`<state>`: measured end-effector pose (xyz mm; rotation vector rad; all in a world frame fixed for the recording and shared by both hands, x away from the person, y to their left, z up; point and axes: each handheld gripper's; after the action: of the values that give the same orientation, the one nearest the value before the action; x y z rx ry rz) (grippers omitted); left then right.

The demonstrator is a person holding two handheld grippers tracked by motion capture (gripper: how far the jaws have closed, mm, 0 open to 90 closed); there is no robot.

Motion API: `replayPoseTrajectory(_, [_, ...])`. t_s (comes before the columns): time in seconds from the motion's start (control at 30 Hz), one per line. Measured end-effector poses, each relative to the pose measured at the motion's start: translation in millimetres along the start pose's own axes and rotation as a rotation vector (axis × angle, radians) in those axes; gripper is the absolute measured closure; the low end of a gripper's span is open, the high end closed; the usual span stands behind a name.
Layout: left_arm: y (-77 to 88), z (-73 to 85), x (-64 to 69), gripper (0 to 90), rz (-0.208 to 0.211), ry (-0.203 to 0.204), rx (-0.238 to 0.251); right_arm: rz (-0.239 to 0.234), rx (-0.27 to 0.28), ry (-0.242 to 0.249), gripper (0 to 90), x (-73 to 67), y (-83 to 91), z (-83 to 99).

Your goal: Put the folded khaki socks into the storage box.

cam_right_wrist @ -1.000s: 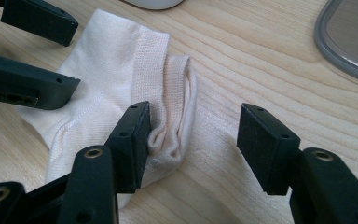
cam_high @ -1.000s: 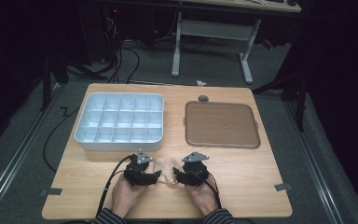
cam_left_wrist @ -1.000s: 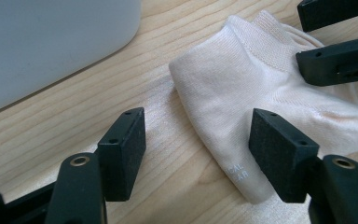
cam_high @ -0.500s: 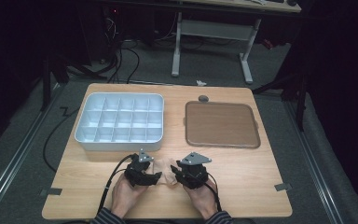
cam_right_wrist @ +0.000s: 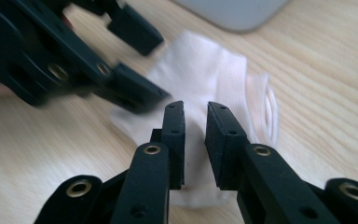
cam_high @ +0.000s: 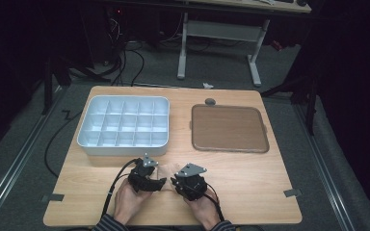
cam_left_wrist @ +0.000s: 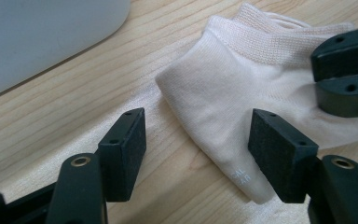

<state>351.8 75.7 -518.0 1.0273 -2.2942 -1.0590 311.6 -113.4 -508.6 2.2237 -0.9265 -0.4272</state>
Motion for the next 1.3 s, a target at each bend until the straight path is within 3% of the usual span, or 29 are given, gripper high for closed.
replayPoseTrajectory(0.1, [-0.4,-1.0,-1.4,35.5,0.002,-0.001,-0.005,0.022,-0.034,0.021,77.5,-0.8,-3.8,6.1])
replayPoseTrajectory(0.23, [4.2,-4.2,-3.3,36.7,-0.004,-0.004,0.030,0.017,-0.022,0.020,77.5,0.2,-5.6,10.2])
replayPoseTrajectory(0.37, [6.4,-9.2,-8.9,38.2,0.049,0.053,0.064,0.009,-0.015,0.016,77.5,1.3,-6.0,11.6])
replayPoseTrajectory(0.47, [4.0,-9.9,-14.3,41.0,0.038,0.072,0.072,0.006,-0.015,0.012,77.5,1.9,-6.0,11.7])
replayPoseTrajectory(0.77, [-8.2,-10.6,-18.0,44.4,0.064,0.089,0.053,0.001,-0.009,0.007,77.8,2.3,-6.2,12.6])
replayPoseTrajectory(0.87, [-10.5,-10.6,-18.0,50.6,0.073,0.091,0.048,0.000,-0.011,0.009,78.0,2.3,-6.0,12.9])
replayPoseTrajectory(1.2, [-9.3,-10.8,-17.2,57.9,0.087,0.088,0.031,0.000,-0.010,0.019,78.1,2.1,-6.0,13.3])
replayPoseTrajectory(1.3, [-9.7,-11.2,-18.3,61.4,0.105,0.106,0.026,-0.002,-0.012,0.020,78.1,2.2,-5.9,13.2])
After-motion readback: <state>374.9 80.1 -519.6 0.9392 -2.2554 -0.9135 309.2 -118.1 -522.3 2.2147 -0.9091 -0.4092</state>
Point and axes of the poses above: each handheld gripper's, and its own axes: y roughly backward along the jaws, z roughly out of its underside, x roughly to its right, and after that the axes turned 4 degrees about -z, right-handed
